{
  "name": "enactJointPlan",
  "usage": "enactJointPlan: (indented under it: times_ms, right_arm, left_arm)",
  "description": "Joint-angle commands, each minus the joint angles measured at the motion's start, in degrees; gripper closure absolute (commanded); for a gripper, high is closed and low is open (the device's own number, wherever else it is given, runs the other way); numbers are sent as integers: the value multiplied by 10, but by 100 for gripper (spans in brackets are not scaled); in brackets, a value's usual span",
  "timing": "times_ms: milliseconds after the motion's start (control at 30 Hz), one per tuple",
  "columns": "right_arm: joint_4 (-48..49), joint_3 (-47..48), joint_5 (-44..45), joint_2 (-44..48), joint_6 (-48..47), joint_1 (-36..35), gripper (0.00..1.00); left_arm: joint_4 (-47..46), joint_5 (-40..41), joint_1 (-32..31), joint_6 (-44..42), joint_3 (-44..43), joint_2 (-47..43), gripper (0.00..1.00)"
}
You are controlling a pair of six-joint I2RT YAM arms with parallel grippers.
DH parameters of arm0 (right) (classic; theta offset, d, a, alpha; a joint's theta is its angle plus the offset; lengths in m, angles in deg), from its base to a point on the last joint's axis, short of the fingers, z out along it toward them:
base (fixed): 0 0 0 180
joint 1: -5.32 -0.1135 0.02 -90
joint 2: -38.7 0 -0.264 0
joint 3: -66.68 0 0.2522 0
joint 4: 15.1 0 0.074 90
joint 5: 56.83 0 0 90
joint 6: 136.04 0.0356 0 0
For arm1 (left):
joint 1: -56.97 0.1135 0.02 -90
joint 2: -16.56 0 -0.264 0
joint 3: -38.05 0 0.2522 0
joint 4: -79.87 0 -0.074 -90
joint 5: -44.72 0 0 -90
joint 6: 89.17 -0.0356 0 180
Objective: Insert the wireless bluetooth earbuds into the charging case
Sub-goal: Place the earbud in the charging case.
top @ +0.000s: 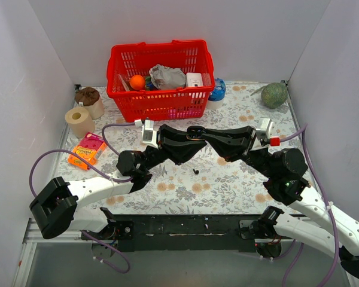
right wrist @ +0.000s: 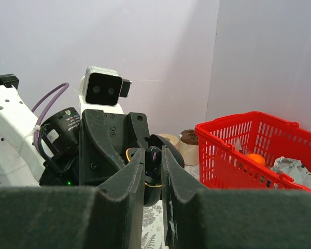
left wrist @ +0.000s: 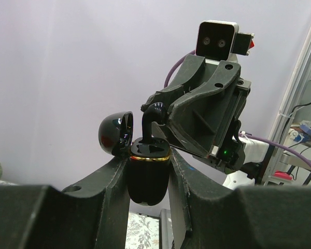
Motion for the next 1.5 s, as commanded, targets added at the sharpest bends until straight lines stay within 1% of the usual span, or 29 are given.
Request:
enactJointPlan:
  times_ms: [0, 200, 267, 333, 400, 467, 500, 667, 700, 900, 1167, 1233, 1267, 1300, 1367, 1467]
  right_arm:
    - [8, 2, 5, 4, -10, -2, 99]
    - [-26, 10, 0, 3, -15, -3, 99]
    - [-33, 13, 4, 2, -15, -2, 97]
    - [-44, 15, 10, 1, -14, -2, 94]
    - [-48, 17, 12, 0, -12, -2, 88]
    - [-52, 17, 15, 1, -11, -2, 85]
    - [-53, 17, 17, 0, -11, -2, 82]
    - [-62, 21, 24, -2, -10, -2, 72]
    - [-63, 22, 25, -2, -10, -2, 68]
    - [-70, 27, 37, 0, -6, -3, 56]
    - [-80, 40, 38, 1, -5, -2, 45]
    - [-90, 48, 34, -1, -4, -2, 34]
    - [-93, 50, 34, 1, -4, -3, 32]
    - [-98, 56, 34, 2, -3, -2, 26]
    - [-106, 60, 36, 6, -2, -2, 20]
    - [-121, 72, 39, 18, -3, -2, 17]
  left_arm:
    - [-214, 5, -3, 5, -17, -8, 100]
    - [-216, 3, -3, 6, -22, -7, 100]
    - [-217, 3, -3, 8, -22, -6, 100]
    - [-219, 4, -3, 7, -21, -7, 100]
    - [-220, 5, -3, 7, -20, -7, 100]
    - [-220, 4, -3, 7, -19, -7, 100]
    - [-220, 4, -3, 7, -19, -9, 100]
    - [-221, 5, -3, 6, -17, -9, 100]
    - [-221, 5, -3, 6, -16, -9, 100]
    - [-223, 7, -3, 5, -11, -11, 100]
    - [-226, 13, -3, 3, -3, -14, 100]
    - [-227, 16, -3, 1, -2, -14, 100]
    - [-228, 17, -3, -1, 0, -14, 100]
    - [-228, 19, -3, -2, 1, -15, 100]
    - [-228, 21, -3, -6, 4, -19, 100]
    - [-227, 25, -3, -11, 7, -26, 100]
